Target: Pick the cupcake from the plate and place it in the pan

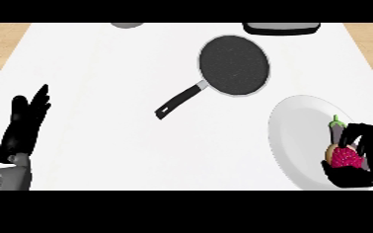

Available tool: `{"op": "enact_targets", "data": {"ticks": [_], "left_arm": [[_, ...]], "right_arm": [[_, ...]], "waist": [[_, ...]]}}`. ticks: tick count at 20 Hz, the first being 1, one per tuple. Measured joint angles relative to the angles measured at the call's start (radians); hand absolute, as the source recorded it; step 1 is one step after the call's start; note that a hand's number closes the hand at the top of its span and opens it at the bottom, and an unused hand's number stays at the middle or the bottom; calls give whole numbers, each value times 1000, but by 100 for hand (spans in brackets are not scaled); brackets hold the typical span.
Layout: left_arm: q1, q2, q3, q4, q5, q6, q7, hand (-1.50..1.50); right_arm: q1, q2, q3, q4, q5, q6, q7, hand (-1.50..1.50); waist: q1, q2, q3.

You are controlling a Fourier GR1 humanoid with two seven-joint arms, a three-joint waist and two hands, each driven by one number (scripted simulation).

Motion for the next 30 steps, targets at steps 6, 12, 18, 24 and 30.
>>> {"op": "enact_targets", "data": {"ticks": [6,12,18,24,30], "left_arm": [[-2,-8,-3,7,-4,-3,-10,0],[-25,-2,6,22,-6,-15,-6,0],[-37,-7,-1,8,-14,-19,11,0],[-44,-6,1,10,-16,-26,8,0],[-39,-17,-6,6,-26,-24,5,0]], "right_arm": [[-60,15,-25,-144,25,-90,-41,150],[-202,89,5,-130,51,-83,-2,150],[-447,179,-6,81,50,-111,40,150],[-673,251,-65,412,21,-220,-10,150],[-855,294,-124,791,13,-361,-112,150]], "waist": [[8,2,0],[17,5,0],[30,8,0],[38,11,0],[43,14,1]]}}
